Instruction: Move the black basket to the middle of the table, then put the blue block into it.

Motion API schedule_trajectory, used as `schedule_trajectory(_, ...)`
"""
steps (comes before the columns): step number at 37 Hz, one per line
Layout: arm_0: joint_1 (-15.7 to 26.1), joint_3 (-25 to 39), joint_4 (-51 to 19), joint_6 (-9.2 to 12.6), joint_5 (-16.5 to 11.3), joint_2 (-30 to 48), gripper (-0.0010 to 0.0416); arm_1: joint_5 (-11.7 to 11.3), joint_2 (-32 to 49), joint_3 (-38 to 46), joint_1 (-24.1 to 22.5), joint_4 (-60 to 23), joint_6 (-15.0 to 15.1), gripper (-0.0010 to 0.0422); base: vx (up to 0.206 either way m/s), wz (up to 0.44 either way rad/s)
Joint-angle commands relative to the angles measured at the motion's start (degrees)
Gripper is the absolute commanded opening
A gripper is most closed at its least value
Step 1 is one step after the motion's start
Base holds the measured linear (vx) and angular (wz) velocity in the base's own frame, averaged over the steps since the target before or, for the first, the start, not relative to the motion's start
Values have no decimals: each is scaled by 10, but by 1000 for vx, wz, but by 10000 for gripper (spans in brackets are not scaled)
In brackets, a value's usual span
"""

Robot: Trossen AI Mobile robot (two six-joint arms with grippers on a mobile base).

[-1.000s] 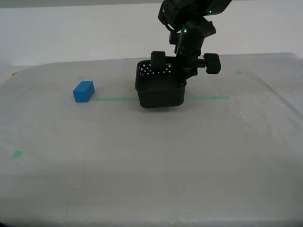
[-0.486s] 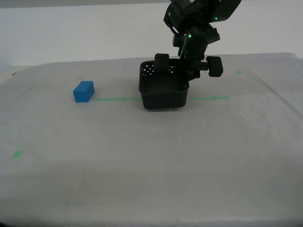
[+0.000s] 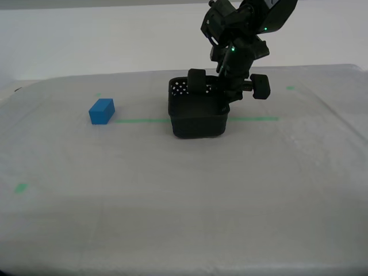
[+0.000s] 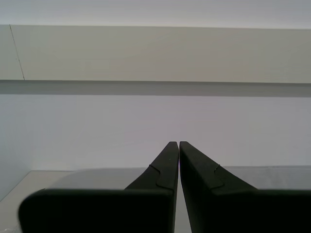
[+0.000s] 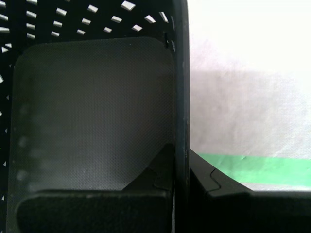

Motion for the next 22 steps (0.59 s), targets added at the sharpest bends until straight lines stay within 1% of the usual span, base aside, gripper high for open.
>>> schedule_trajectory(1, 0, -2, 4, 5, -5, 0, 0, 0, 0, 1, 0, 3, 1, 0, 0, 0)
schedule_trajectory(6, 0, -1, 3, 7, -15, 0, 0, 0, 0, 1, 0, 3, 1, 0, 0, 0)
schedule_trajectory(11, 0, -3, 2, 10, -14, 0, 0, 0, 0, 1, 0, 3, 1, 0, 0, 0)
schedule_trajectory(18, 0, -3, -8, 26, -14, 0, 1, 0, 0, 1, 0, 3, 1, 0, 0, 0)
schedule_trajectory(22, 0, -3, -11, 26, -14, 0, 7, 0, 0, 1, 0, 3, 1, 0, 0, 0)
